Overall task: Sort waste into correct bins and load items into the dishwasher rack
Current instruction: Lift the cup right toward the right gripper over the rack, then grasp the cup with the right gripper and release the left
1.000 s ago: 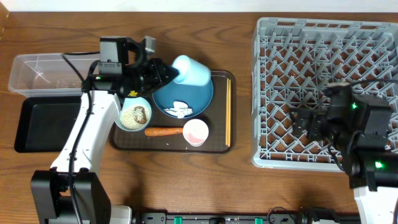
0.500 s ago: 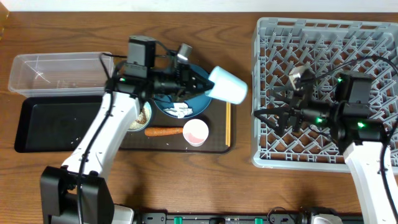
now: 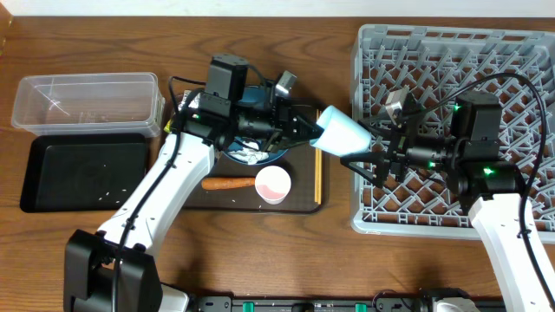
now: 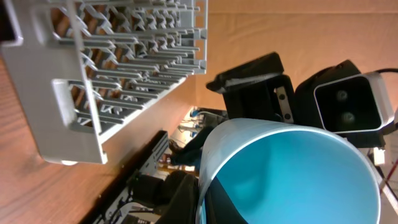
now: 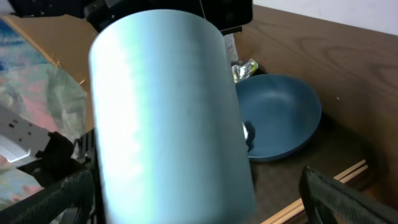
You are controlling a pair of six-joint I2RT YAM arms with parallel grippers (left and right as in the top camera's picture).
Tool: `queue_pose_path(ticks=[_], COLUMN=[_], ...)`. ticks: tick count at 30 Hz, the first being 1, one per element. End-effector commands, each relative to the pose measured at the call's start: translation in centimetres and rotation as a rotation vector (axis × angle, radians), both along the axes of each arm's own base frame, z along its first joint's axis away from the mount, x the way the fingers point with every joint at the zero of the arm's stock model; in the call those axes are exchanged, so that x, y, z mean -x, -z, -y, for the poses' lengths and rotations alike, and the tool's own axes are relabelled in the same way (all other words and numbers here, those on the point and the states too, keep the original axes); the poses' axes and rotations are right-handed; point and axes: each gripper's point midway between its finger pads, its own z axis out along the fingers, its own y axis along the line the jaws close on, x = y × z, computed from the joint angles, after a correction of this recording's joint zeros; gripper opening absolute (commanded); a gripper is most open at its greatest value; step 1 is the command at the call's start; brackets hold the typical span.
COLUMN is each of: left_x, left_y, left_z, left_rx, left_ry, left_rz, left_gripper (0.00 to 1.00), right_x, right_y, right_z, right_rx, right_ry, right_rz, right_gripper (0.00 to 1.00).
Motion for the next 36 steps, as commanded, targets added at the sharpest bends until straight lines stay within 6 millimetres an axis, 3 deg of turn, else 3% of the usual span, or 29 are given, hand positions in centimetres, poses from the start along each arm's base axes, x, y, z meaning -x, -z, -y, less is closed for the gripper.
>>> queue_pose_path(ticks=[1,6,11,16,31,36], left_x=[0.5,1.0,1.1,1.1,0.5,-0.2], left_y=[-0.8,-0.8,-0.8,-0.8,-0.3,0.3], left_z=[0.8,1.3,1.4,1.4,1.3,1.2], left_rx=[0.019,0.019,0.018,0.018,-0.008,-0.04], left_ry=[0.029,0.047,0.049,0.049,0.028,-0.002], left_rz=[-0.017,-0.017,-0.019,-0.02,0.037,0.082], left_gripper=[0.06,0.06,0.06,0.06,0.06,0.06], right_x=[-0.1,-0.2,-0.2,-0.2,-1.0,-0.9], right_y=[-0.7,-0.9,-0.9,-0.9,-0.4,-0.7], right_z=[-0.5,-0.5,-0.5,-0.5,-0.1,-0.2], right_rx=[0.007,0.005,0.004,0.004,0.04,0.029], right_ry=[-0.017,-0.016,-0.017,-0.016,0.027,0.014], right_rz=[0.045,0.056,0.058,0.058,0.062,0.073], right_gripper=[0.97,0.8,0.56,0.5,0.5,0.6])
